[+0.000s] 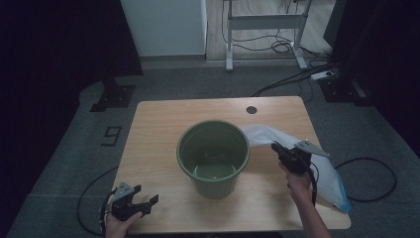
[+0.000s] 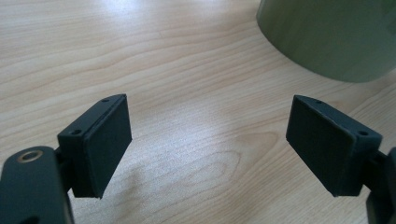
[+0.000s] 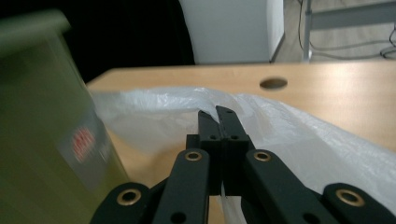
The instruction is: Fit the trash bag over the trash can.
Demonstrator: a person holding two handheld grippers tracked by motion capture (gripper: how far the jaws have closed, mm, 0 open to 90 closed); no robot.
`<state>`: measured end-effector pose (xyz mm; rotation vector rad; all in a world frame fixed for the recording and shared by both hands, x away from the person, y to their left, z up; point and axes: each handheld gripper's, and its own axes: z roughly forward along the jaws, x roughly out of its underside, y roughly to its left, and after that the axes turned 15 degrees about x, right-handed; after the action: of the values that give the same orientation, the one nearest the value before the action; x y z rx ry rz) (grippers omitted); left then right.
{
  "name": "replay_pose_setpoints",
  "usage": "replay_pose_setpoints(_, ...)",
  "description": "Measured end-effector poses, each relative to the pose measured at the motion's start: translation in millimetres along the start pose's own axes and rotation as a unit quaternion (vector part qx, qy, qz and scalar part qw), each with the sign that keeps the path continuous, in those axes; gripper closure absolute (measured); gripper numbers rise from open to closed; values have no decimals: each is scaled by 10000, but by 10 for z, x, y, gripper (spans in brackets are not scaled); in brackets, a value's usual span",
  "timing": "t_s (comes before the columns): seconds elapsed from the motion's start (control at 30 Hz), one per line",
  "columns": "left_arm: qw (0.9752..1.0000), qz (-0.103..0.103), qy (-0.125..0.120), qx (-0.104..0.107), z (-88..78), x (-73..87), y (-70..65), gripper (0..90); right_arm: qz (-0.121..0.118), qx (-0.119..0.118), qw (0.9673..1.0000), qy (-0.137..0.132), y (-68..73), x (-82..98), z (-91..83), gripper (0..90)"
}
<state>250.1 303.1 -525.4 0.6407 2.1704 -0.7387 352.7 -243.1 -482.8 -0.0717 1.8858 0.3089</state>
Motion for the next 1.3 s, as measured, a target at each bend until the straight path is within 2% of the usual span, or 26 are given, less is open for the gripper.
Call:
replay_pose_setpoints(0.1,10000,0,-10,7,-1,-1,-4,141,24,-11,9996,-291,17,-147,-113,890)
replay_pose_setpoints(0.13,10000,0,-10,7,-1,-1,-4,141,24,-11,9996,-291,17,-147,-113,890)
replay_pose_setpoints(0.2,10000,-5,-8,7,0,3,-3,141,141,-59,9988,-463,31,-247,-200,890)
replay_pose_setpoints(0.33,10000,1,18,3,5,7,3,141,156,-93,9976,-661,66,-352,-285,890)
replay_pose_setpoints(0.37,10000,-8,34,-12,4,8,7,141,149,-119,9965,-813,92,-436,-349,890)
replay_pose_setpoints(0.4,10000,-8,34,-12,4,8,7,141,149,-119,9965,-813,92,-436,-349,890)
replay_pose_setpoints(0.43,10000,-47,38,-36,1,11,12,141,141,-120,9951,-973,122,-530,-419,890)
replay_pose_setpoints(0.67,9999,-109,-8,-52,-28,17,27,141,106,-187,9908,-1338,172,-781,-609,890)
replay_pose_setpoints(0.7,9999,-116,10,-48,-23,21,31,141,69,-189,9892,-1453,195,-854,-673,890)
replay_pose_setpoints(0.73,9999,-116,10,-48,-23,21,31,141,69,-189,9892,-1453,195,-854,-673,890)
replay_pose_setpoints(0.77,9999,-115,42,-49,-4,27,33,141,28,-119,9874,-1576,217,-920,-730,890)
replay_pose_setpoints(0.9,9999,-97,122,-54,25,33,30,141,92,-112,9848,-1729,226,-1020,-817,890)
replay_pose_setpoints(1.3,9997,-78,209,-19,53,43,34,141,68,-211,9807,-1942,308,-1199,-926,890)
